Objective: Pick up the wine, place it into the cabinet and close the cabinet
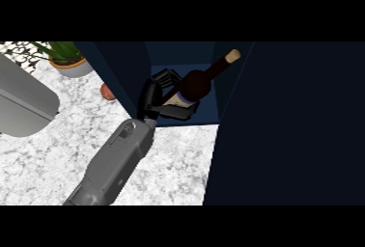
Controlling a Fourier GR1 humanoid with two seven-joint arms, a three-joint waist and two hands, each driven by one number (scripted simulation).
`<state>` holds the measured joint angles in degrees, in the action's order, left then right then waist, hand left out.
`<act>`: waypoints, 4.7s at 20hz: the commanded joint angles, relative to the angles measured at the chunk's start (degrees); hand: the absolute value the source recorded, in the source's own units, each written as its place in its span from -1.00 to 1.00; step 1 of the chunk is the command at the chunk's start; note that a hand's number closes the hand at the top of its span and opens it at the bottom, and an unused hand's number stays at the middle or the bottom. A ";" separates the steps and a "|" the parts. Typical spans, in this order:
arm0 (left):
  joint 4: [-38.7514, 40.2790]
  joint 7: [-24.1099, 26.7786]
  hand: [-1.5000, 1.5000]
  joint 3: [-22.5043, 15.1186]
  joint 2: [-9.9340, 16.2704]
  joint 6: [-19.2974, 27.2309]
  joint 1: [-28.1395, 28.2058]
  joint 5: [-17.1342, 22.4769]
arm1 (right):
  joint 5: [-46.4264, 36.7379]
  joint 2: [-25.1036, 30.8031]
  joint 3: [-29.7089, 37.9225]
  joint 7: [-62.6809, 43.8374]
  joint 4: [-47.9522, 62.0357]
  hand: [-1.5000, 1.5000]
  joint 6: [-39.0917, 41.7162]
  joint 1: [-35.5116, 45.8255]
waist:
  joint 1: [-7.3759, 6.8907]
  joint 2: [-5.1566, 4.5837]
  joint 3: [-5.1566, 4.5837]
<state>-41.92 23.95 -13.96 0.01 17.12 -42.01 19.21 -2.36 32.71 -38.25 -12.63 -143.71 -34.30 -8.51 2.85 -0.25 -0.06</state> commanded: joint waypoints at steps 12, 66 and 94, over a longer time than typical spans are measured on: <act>21.15 1.95 1.00 0.97 -0.01 4.99 -13.09 4.75 | 3.11 0.58 -0.98 -0.02 -10.22 -1.00 1.79 -4.13 | 2.89 -0.73 -0.01; 31.72 11.08 -1.00 12.17 0.84 -9.50 -28.84 7.13 | 5.95 2.62 2.78 5.31 -10.96 -1.00 5.95 -10.78 | 0.06 -0.37 -0.04; -4.92 5.15 -1.00 -5.19 -0.01 -13.00 5.17 16.08 | 3.95 4.81 3.00 6.84 -11.74 -1.00 3.55 -17.05 | -3.98 1.69 0.03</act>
<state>-39.72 30.02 -16.81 0.00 3.66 -43.86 35.48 0.97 36.68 -33.71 -1.51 -144.12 -29.83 -21.46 -0.27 1.22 -0.05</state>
